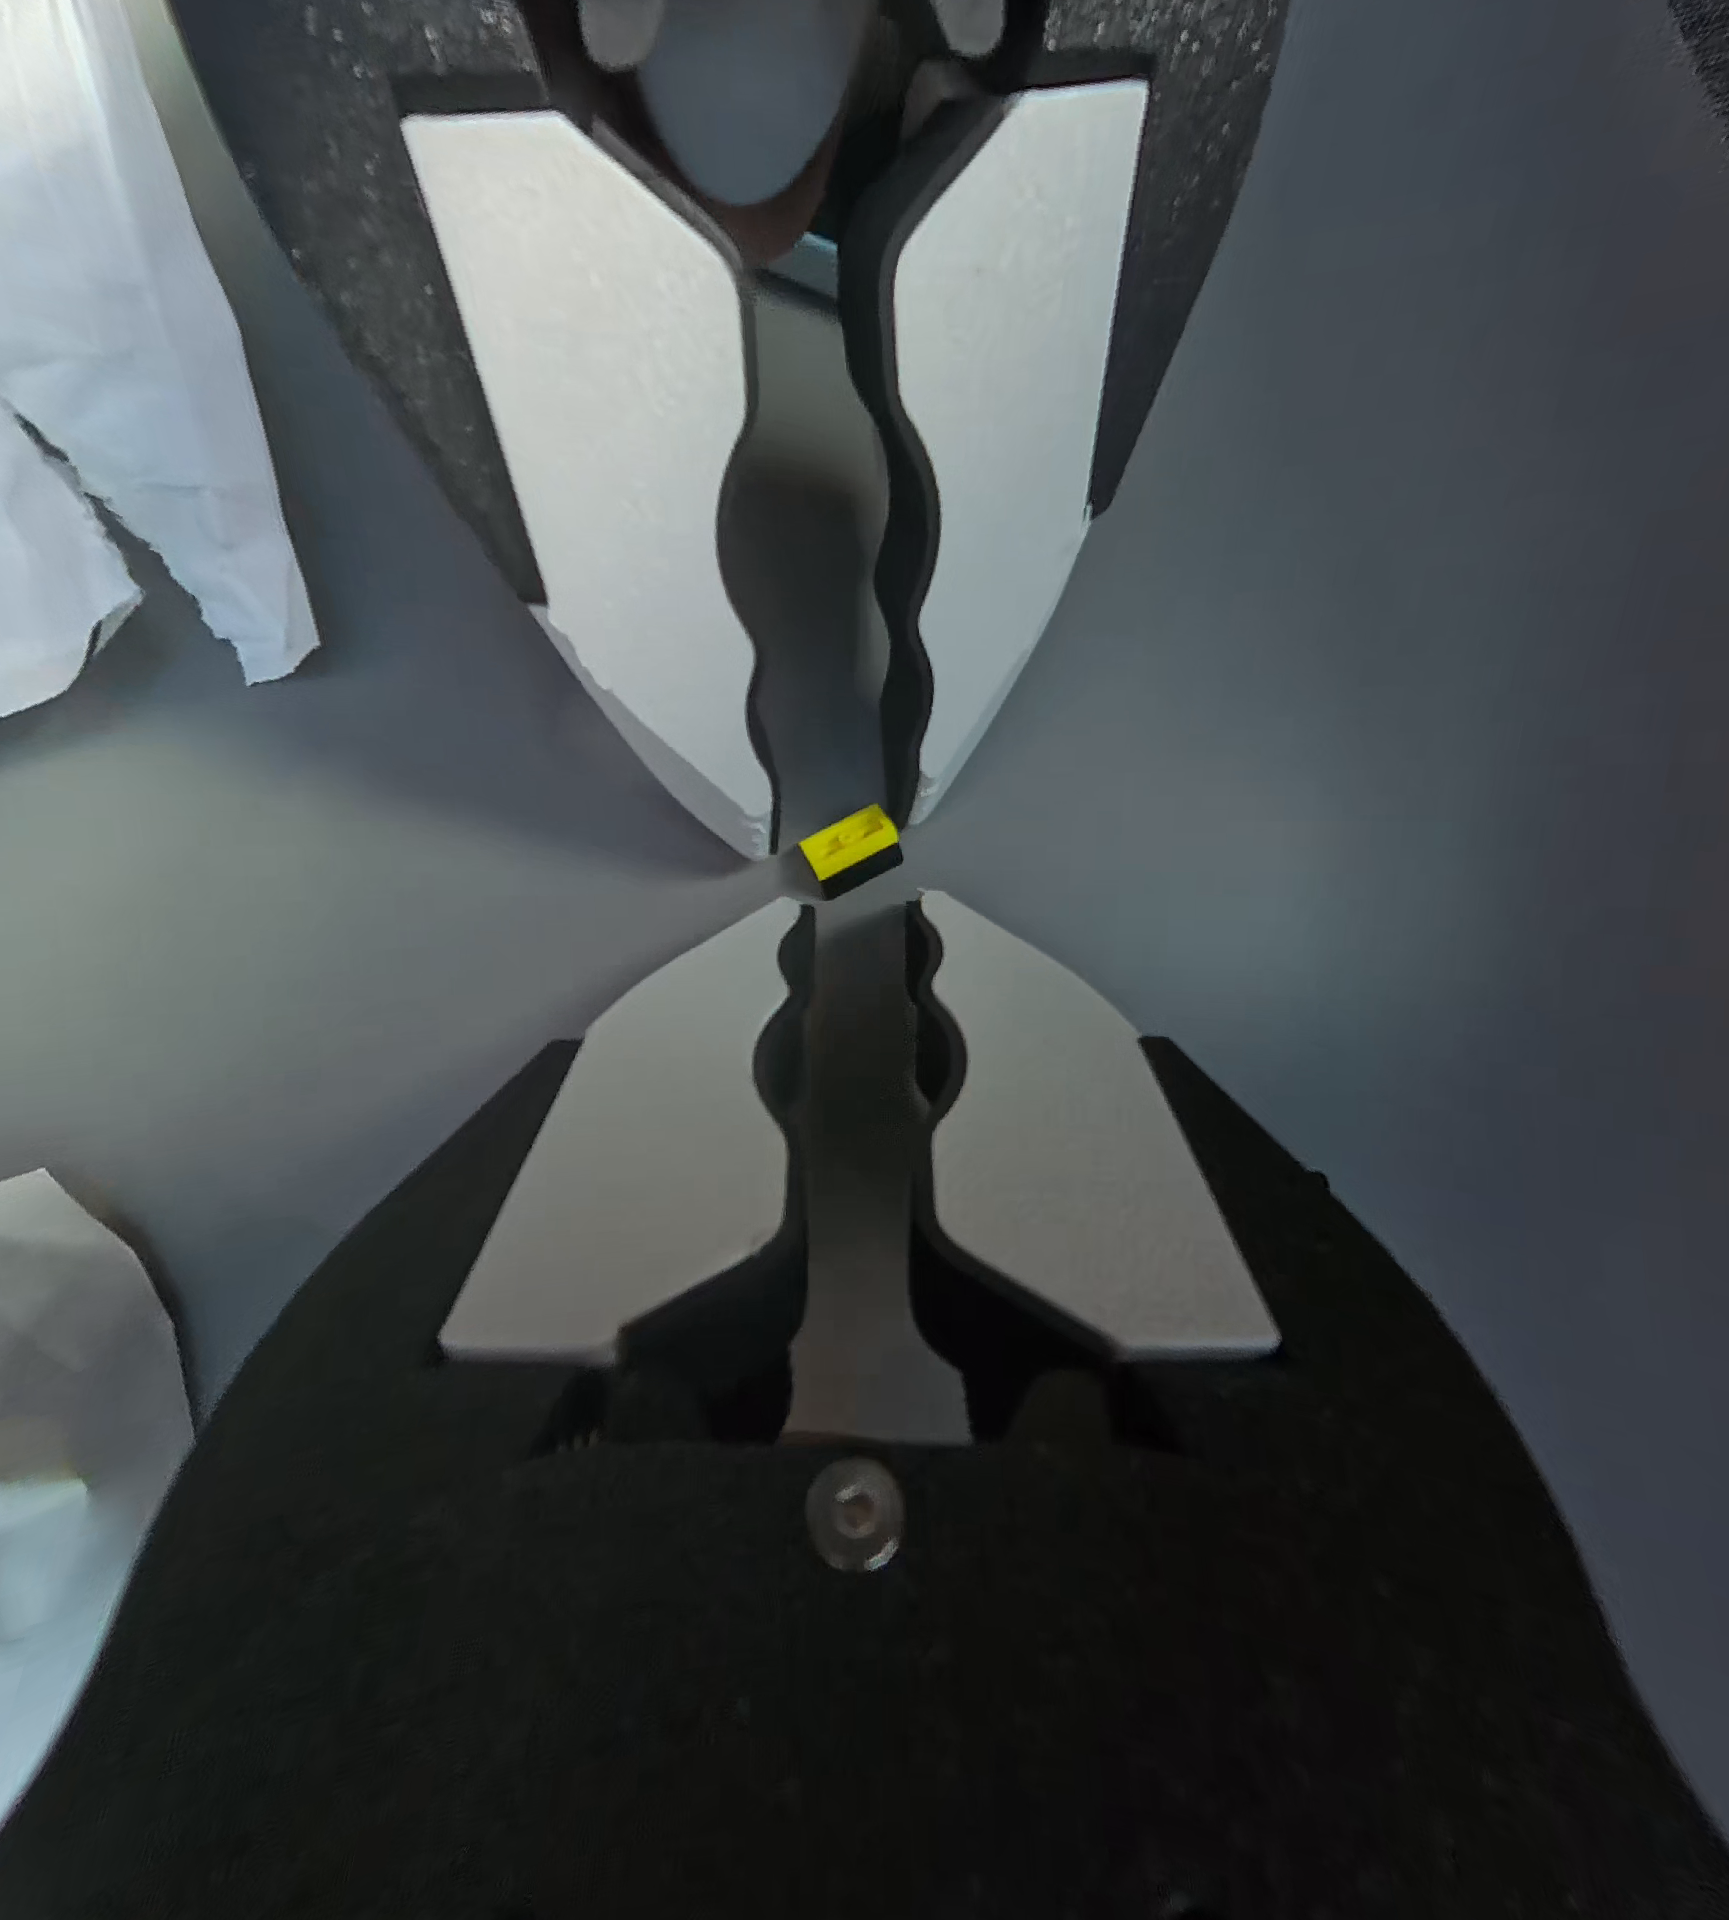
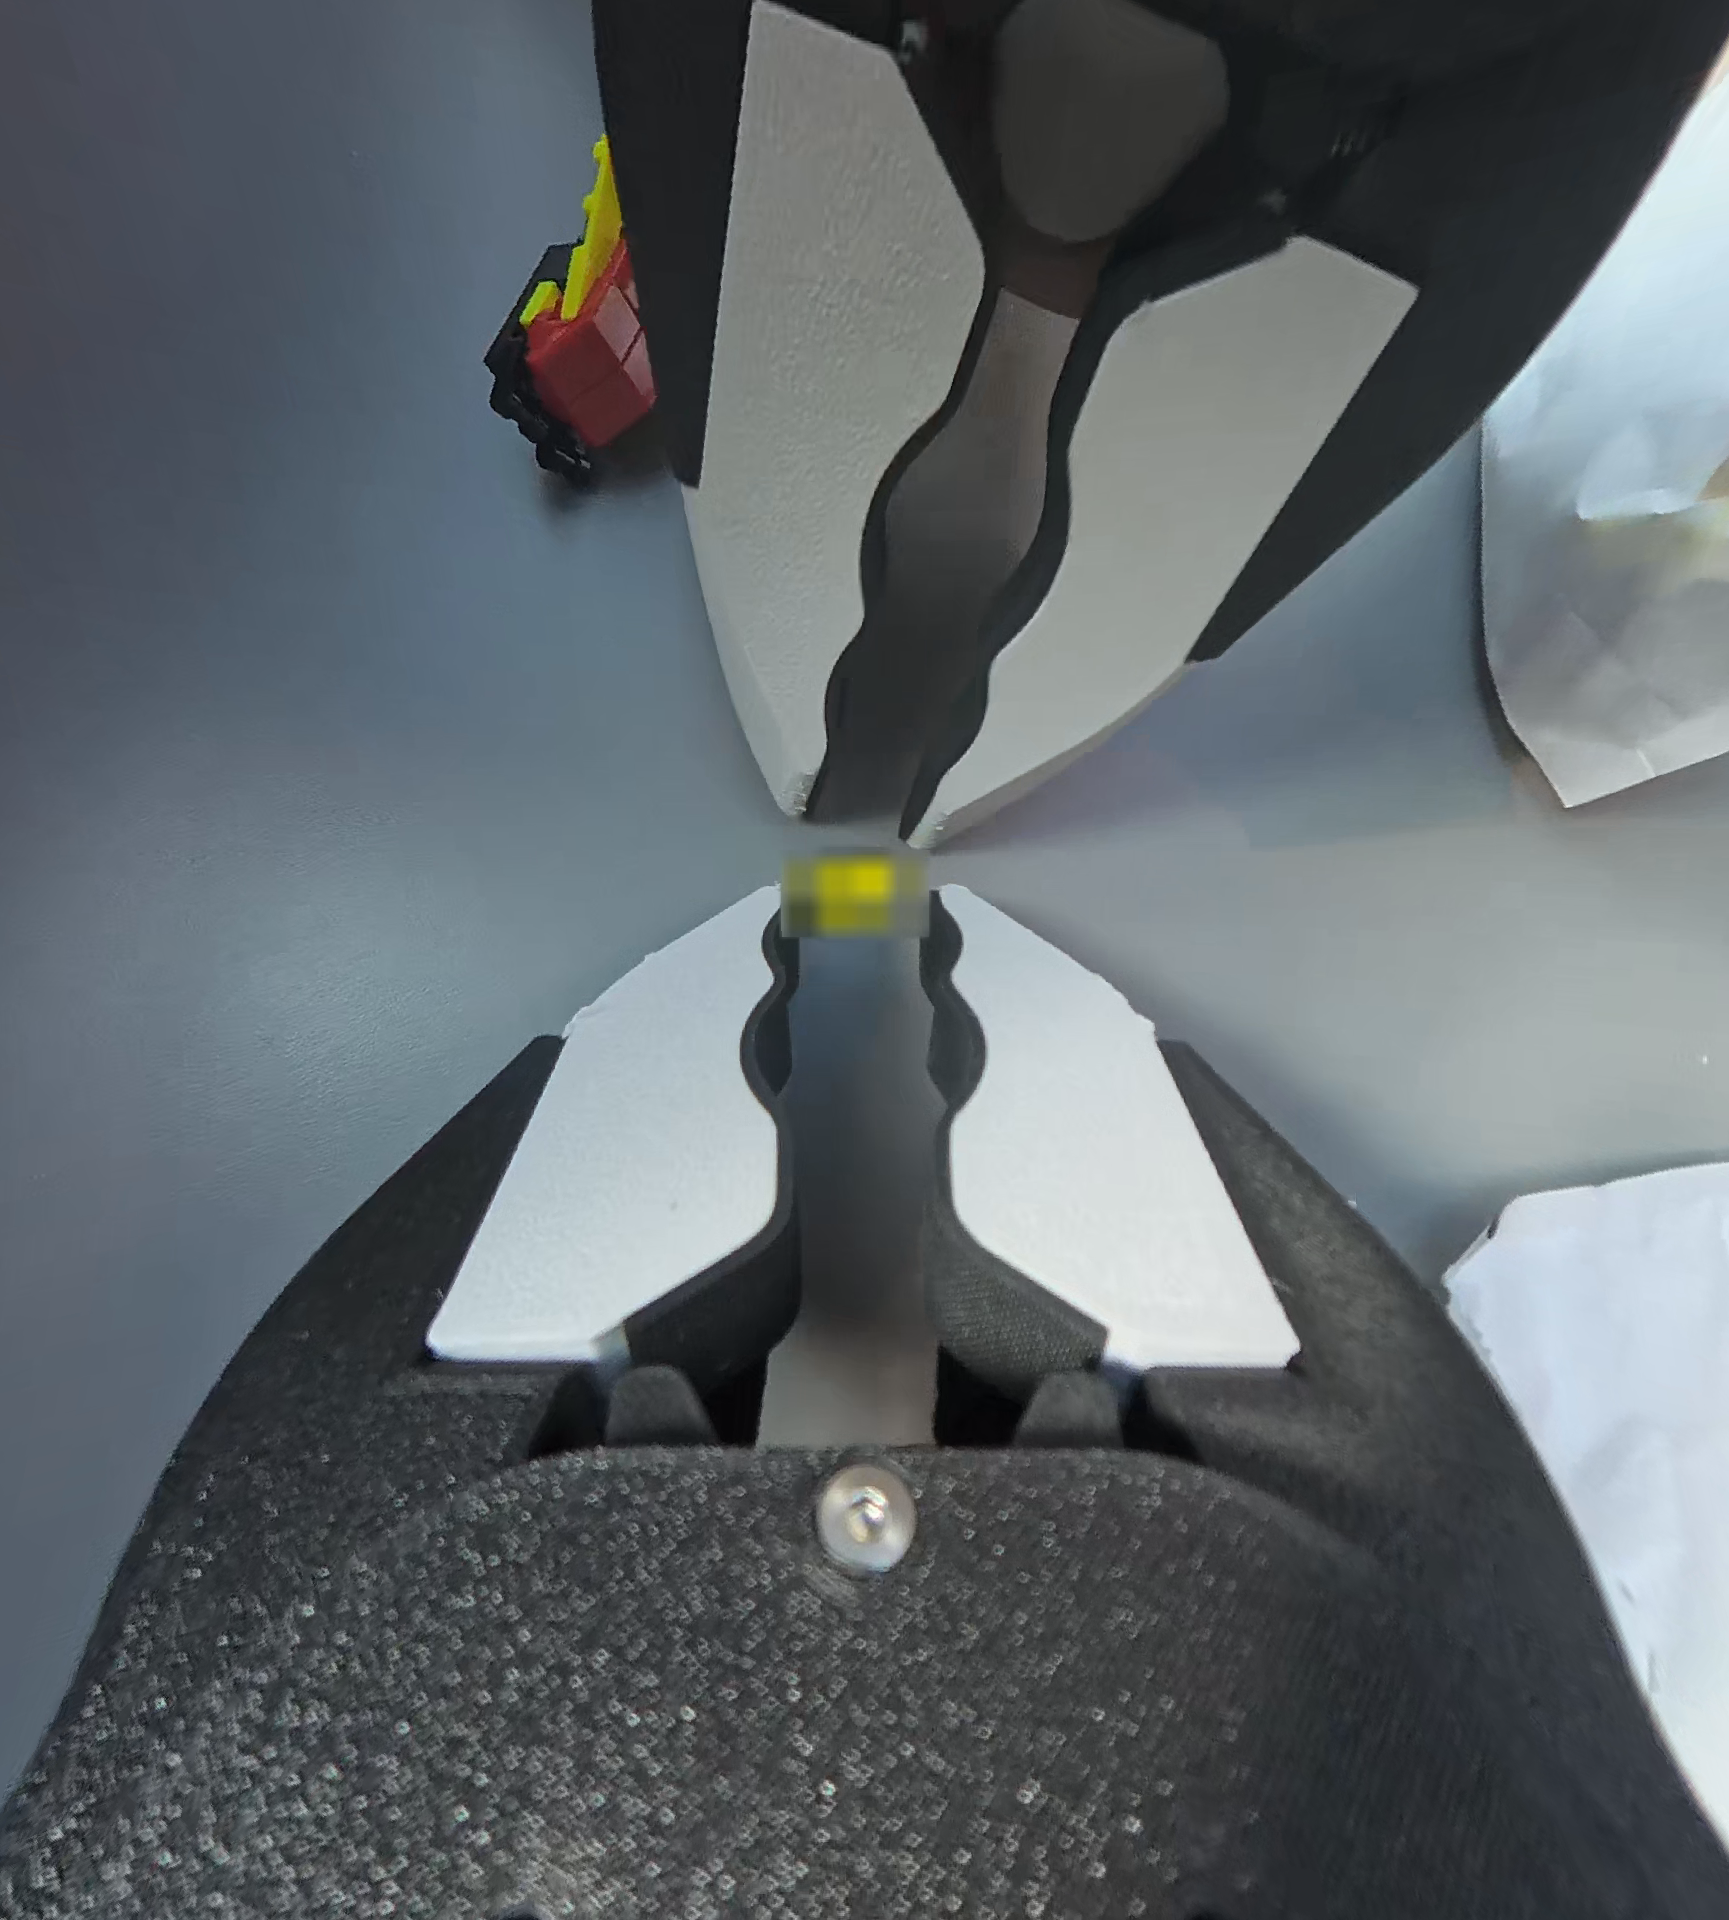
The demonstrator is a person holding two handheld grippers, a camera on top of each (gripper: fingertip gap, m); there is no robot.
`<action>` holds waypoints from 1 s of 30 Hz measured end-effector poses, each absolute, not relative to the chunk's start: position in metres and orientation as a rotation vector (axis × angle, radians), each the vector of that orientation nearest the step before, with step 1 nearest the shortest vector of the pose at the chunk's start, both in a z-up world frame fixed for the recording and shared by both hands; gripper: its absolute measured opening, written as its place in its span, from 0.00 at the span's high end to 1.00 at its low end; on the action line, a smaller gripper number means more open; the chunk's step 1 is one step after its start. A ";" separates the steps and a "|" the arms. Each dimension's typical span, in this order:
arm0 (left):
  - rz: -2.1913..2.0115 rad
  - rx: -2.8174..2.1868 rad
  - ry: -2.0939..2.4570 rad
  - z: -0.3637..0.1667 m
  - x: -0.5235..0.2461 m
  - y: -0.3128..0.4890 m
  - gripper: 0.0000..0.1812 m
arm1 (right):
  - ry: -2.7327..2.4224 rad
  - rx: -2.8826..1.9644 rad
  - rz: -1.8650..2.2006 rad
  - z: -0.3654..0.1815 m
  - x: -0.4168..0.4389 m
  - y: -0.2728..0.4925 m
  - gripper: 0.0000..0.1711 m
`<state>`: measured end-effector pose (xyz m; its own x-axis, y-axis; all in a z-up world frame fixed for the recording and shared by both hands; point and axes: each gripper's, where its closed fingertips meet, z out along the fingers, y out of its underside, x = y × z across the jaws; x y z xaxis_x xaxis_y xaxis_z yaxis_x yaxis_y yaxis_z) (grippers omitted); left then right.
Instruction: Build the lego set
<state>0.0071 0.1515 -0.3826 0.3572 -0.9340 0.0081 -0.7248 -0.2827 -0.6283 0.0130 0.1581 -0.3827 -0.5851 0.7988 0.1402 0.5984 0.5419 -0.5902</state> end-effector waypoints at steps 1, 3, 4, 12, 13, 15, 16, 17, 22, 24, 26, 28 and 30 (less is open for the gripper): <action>-0.519 -2.081 1.436 -0.383 0.009 0.152 0.92 | -2.404 -1.138 0.698 -0.383 0.012 0.158 0.88; -0.530 -2.083 1.436 -0.383 0.011 0.153 0.92 | -2.429 -1.136 0.700 -0.383 0.012 0.158 0.90; -0.529 -2.081 1.438 -0.383 0.011 0.154 0.92 | -2.438 -1.134 0.700 -0.384 0.012 0.157 0.90; -0.499 -2.058 1.416 -0.378 0.006 0.160 0.92 | -2.315 -1.262 0.689 -0.380 0.013 0.166 0.91; -0.502 -2.031 1.385 -0.371 0.005 0.161 0.91 | -2.226 -1.322 0.709 -0.373 0.016 0.171 0.91; -0.531 -1.925 1.315 -0.353 0.010 0.164 0.88 | -1.951 -1.417 0.831 -0.347 0.025 0.175 0.91; -0.565 -1.854 1.285 -0.341 0.018 0.164 0.87 | -1.813 -1.438 0.868 -0.335 0.033 0.176 0.91; -0.611 -1.778 1.258 -0.329 0.028 0.162 0.87 | -1.692 -1.434 0.887 -0.324 0.042 0.174 0.91; -0.778 -1.447 1.229 -0.284 0.088 0.146 0.87 | -1.341 -1.316 0.927 -0.286 0.091 0.145 0.91; -0.836 -1.415 1.275 -0.282 0.109 0.137 0.86 | -1.255 -1.317 0.950 -0.280 0.110 0.137 0.91; -0.912 -1.380 1.283 -0.276 0.126 0.131 0.86 | -1.202 -1.308 0.921 -0.277 0.126 0.134 0.91; -0.992 -1.346 1.293 -0.271 0.140 0.125 0.86 | -1.180 -1.307 0.940 -0.275 0.137 0.128 0.91; -0.996 -1.335 1.335 -0.272 0.152 0.123 0.87 | -1.164 -1.311 0.933 -0.274 0.147 0.127 0.91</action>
